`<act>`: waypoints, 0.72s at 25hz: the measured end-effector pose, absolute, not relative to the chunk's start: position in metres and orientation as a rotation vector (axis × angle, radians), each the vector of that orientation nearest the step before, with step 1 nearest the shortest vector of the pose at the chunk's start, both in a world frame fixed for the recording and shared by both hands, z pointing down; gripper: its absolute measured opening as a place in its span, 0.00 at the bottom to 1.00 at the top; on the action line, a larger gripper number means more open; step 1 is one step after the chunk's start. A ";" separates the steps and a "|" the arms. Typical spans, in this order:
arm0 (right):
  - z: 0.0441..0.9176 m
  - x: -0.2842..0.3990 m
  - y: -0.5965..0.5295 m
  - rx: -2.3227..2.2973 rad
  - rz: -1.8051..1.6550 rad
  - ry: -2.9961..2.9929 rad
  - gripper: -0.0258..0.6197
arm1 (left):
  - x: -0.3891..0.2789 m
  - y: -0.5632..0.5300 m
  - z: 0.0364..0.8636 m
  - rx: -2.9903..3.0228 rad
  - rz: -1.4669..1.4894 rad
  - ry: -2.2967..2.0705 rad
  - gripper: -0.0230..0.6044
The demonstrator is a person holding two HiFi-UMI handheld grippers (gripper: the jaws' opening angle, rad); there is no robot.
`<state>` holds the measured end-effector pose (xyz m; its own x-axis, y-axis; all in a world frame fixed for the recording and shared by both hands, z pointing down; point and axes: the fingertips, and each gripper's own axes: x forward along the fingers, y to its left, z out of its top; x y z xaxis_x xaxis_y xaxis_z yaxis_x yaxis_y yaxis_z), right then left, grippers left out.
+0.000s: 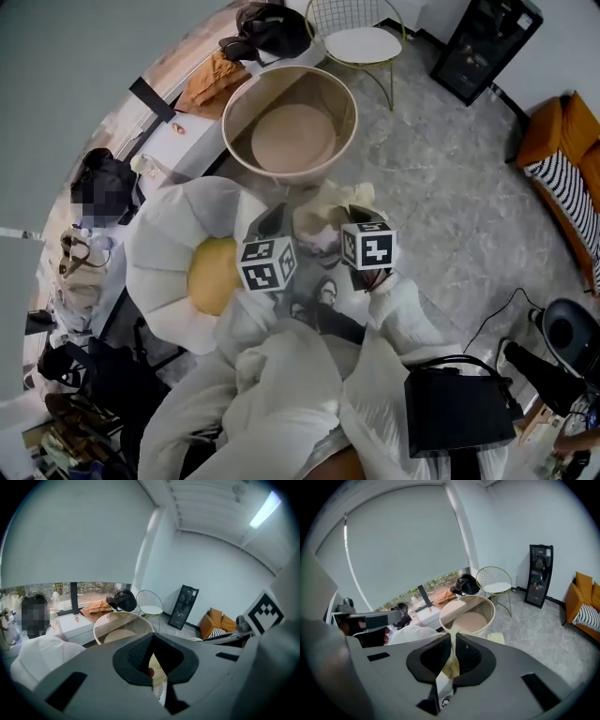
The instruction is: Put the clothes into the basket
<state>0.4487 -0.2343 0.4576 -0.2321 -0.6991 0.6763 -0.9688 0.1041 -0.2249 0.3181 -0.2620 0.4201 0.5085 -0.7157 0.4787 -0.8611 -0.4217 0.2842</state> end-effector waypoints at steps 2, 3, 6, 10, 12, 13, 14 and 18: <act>0.460 0.451 -0.227 1.633 0.930 -1.988 0.10 | 0.319 -0.256 0.418 2.257 0.386 -1.294 0.05; 0.464 0.453 -0.223 1.631 0.934 -1.985 0.10 | 0.320 -0.253 0.419 2.255 0.386 -1.295 0.05; 0.477 0.457 -0.216 1.641 0.964 -1.965 0.10 | 0.320 -0.240 0.428 2.248 0.403 -1.291 0.05; 0.504 0.450 -0.208 1.618 1.024 -1.940 0.10 | 0.309 -0.227 0.449 2.204 0.442 -1.299 0.05; 0.521 0.446 -0.205 1.595 1.050 -1.924 0.10 | 0.305 -0.224 0.462 2.182 0.460 -1.299 0.05; 0.530 0.444 -0.203 1.586 1.061 -1.917 0.10 | 0.304 -0.222 0.469 2.173 0.470 -1.298 0.05; 0.539 0.442 -0.202 1.577 1.075 -1.911 0.10 | 0.303 -0.220 0.477 2.163 0.480 -1.297 0.05; 0.566 0.439 -0.202 1.566 1.121 -1.886 0.10 | 0.302 -0.222 0.500 2.139 0.503 -1.295 0.05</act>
